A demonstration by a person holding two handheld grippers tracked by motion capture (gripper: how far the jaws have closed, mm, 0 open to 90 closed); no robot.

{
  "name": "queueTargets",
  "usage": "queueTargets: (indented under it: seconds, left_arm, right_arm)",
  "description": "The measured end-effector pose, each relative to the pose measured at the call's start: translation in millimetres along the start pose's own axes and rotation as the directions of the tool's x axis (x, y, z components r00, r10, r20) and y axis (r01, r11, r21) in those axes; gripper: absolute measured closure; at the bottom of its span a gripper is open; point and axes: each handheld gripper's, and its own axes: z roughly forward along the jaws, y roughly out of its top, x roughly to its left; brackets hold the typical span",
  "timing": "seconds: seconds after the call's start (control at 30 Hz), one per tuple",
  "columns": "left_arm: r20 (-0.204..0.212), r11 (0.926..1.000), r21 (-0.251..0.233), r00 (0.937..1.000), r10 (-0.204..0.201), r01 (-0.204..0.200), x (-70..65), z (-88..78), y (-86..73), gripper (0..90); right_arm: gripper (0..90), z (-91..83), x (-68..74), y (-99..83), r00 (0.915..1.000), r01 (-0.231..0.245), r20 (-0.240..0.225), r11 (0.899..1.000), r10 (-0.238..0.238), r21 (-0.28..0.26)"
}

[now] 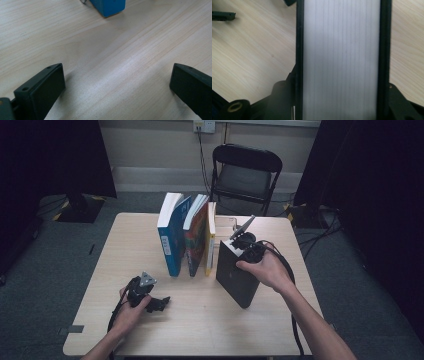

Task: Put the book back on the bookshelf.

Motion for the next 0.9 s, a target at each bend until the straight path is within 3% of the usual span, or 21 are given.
queueTargets:
  seconds: [0.43,0.9]
  left_arm:
    - [-0.001,1.0000,0.003,1.0000,0.005,-0.005,0.4,-0.2,0.1,0.0]
    - [0.000,1.0000,-0.001,1.0000,-0.004,0.004,-0.2,0.1,0.0,0.0]
  right_arm:
    - [53.4,-6.9,-2.6,10.1,0.9967,-0.075,0.026,0.996,0.076,-0.046]
    - [53.4,-1.8,-4.9,34.4,0.9845,-0.168,0.038,0.983,0.171,-0.073]
